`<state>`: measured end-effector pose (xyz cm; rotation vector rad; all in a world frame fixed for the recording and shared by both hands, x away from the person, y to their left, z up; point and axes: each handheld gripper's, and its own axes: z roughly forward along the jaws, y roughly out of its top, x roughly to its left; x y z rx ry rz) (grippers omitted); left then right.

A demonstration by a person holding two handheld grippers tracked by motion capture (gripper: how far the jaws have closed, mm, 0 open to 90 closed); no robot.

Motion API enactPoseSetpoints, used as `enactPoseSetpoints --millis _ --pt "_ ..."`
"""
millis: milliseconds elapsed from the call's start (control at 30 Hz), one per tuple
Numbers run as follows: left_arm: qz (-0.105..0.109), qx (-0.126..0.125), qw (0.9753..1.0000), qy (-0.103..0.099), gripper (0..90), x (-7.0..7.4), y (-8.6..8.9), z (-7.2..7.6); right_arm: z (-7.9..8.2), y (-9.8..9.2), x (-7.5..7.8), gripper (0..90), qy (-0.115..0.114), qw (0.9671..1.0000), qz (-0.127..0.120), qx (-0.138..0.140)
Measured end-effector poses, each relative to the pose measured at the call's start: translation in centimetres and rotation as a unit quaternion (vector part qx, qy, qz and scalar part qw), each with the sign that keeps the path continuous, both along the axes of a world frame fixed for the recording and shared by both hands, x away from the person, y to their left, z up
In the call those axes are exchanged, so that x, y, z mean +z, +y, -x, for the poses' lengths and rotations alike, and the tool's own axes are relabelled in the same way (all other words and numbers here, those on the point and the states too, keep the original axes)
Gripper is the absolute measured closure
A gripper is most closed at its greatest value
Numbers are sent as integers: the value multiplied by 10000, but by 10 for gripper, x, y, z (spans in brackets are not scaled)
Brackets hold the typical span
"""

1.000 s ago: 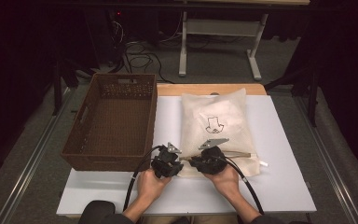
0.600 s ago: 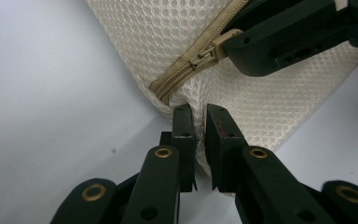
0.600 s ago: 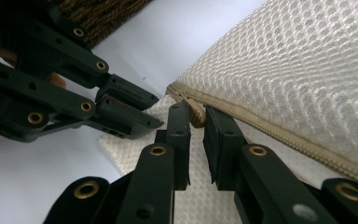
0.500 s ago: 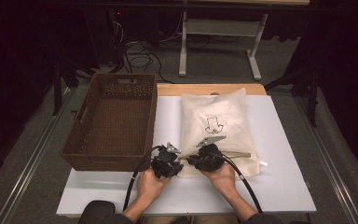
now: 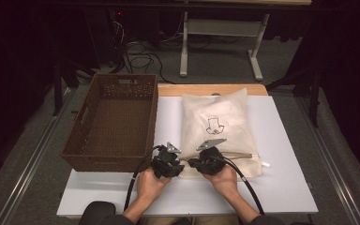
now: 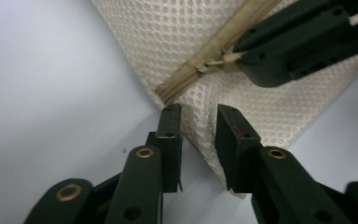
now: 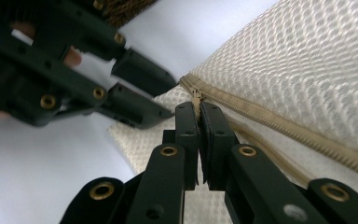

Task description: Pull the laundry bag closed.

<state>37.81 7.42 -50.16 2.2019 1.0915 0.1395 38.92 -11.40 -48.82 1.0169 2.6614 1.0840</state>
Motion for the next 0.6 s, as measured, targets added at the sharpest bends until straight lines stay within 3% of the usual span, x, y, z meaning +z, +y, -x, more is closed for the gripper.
enactPoseSetpoints --millis 200,367,400,467,600 --pt "105 139 9998 10 571 -3 -1 -4 6 -11 0 877 -21 10000 25 83" --pt "176 146 9997 -53 562 -3 -3 -6 8 -16 -2 877 -48 9999 136 88" --pt "339 157 9993 9 567 -4 -3 -9 7 -17 -3 877 -35 9999 126 87" --pt "393 157 9991 67 569 -5 -2 -11 6 -17 -3 876 -67 9998 159 91" --pt "401 162 9991 38 582 -6 -3 -13 3 -14 -6 876 -21 9998 187 27"
